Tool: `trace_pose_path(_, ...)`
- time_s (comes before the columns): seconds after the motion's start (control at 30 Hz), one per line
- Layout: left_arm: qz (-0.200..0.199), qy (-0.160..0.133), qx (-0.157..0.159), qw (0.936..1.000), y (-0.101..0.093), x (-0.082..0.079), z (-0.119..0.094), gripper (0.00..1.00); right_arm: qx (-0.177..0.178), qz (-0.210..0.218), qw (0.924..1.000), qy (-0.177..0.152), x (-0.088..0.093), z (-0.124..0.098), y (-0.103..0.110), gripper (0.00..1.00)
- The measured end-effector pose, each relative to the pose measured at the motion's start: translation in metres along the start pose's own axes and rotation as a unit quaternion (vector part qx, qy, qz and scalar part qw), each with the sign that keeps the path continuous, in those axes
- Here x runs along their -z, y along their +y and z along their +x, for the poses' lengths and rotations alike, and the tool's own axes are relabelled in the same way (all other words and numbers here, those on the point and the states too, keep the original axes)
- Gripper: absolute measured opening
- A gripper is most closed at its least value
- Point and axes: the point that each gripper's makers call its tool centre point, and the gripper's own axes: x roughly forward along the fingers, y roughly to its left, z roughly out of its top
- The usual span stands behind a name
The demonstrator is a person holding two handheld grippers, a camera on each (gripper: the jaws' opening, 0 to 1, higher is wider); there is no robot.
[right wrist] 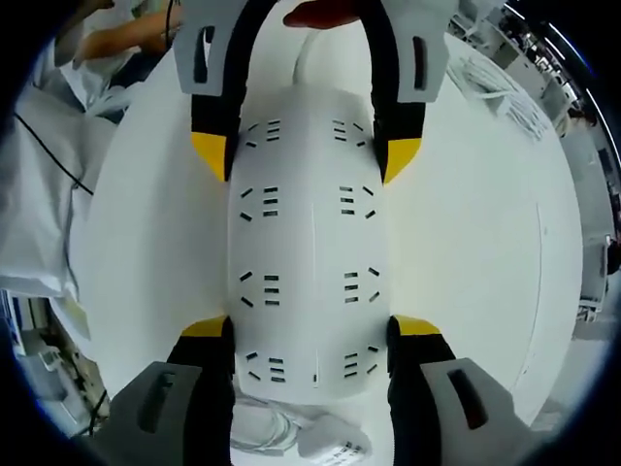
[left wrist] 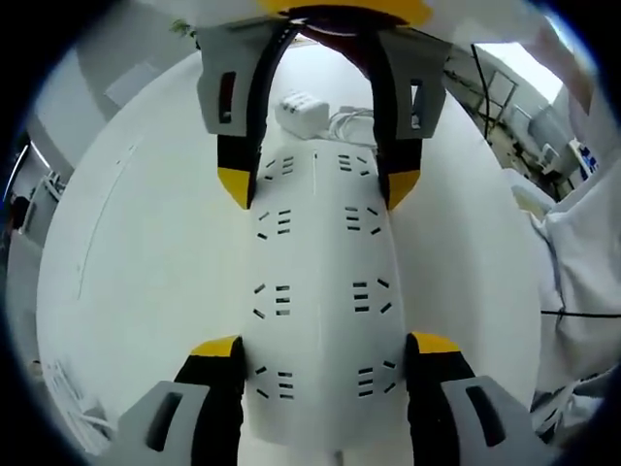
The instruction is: Straighten the power strip on the desk, plug the charger into it
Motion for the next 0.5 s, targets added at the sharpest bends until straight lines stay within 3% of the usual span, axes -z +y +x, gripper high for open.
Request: trace_pose_path(0.5, 0.007, -0.009, 0.002, 0.9999, 0.0001, -0.001, 0.0011, 0.68, 0.004, 0.013, 0.9999, 0.0, -0.0001, 0.0, 0.0002, 0.63)
